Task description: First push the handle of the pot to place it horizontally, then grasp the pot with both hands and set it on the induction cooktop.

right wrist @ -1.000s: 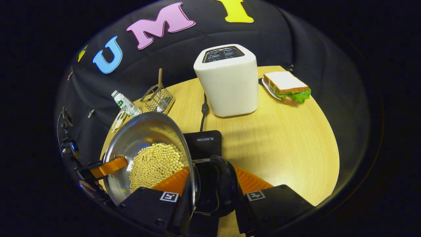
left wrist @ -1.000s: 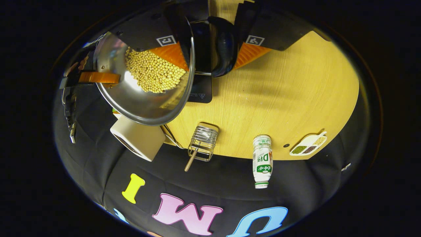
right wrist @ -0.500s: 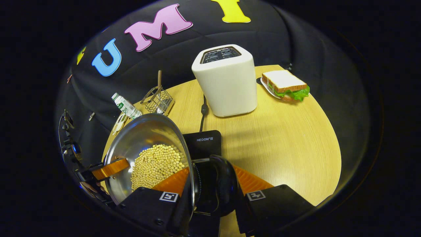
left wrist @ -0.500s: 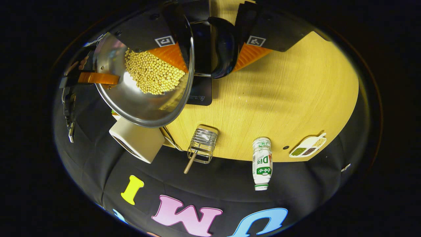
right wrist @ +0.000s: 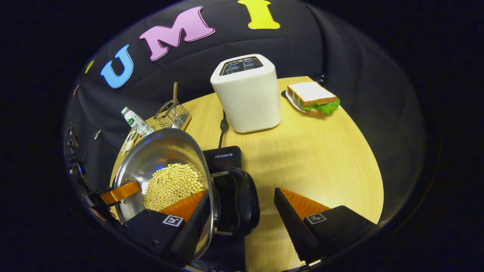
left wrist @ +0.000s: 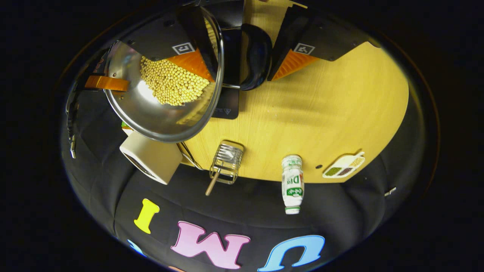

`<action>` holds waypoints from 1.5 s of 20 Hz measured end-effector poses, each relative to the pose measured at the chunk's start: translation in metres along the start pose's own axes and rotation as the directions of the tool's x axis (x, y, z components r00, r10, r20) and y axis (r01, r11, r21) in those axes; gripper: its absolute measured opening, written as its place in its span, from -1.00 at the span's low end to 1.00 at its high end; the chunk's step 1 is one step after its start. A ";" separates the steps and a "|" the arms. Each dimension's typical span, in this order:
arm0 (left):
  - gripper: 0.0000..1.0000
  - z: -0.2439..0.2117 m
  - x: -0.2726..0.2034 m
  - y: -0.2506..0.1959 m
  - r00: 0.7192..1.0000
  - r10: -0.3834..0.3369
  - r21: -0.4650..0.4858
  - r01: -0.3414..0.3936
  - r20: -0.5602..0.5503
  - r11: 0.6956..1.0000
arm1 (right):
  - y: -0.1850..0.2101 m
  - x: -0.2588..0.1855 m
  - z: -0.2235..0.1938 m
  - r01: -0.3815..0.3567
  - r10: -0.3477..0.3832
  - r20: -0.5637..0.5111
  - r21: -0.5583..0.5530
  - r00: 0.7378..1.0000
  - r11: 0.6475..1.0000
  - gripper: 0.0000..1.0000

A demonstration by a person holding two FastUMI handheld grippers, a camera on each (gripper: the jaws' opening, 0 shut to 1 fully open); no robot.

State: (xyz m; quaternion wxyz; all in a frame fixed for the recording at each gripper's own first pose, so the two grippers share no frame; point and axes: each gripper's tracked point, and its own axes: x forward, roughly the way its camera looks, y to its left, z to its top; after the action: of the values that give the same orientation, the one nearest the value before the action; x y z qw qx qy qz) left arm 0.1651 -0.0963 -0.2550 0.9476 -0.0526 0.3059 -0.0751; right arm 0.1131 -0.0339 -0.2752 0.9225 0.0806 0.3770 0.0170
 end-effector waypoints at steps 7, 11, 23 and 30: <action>0.92 0.044 -0.084 0.000 0.981 0.000 0.107 -0.021 0.194 0.994 | 0.007 -0.092 0.029 0.075 -0.070 0.231 -0.009 0.970 0.997 0.98; 0.91 0.073 -0.154 -0.001 0.944 -0.004 0.115 -0.036 0.331 0.993 | 0.016 -0.155 0.041 0.121 -0.079 0.377 -0.090 0.923 0.989 0.97; 0.91 0.064 -0.331 0.039 0.791 0.099 0.061 -0.169 0.603 0.984 | 0.059 -0.306 0.045 0.107 -0.012 0.699 -0.093 0.715 0.990 0.97; 0.86 0.030 -0.375 0.031 0.756 0.099 0.059 -0.179 0.647 0.982 | 0.029 -0.343 0.020 0.143 -0.070 0.742 -0.036 0.667 0.989 0.97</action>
State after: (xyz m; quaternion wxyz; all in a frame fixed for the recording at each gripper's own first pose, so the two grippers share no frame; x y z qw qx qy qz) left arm -0.1148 0.0012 -0.0209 0.9993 0.0033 -0.0380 0.0003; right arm -0.1172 -0.0398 -0.0188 0.9981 0.0165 -0.0250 -0.0539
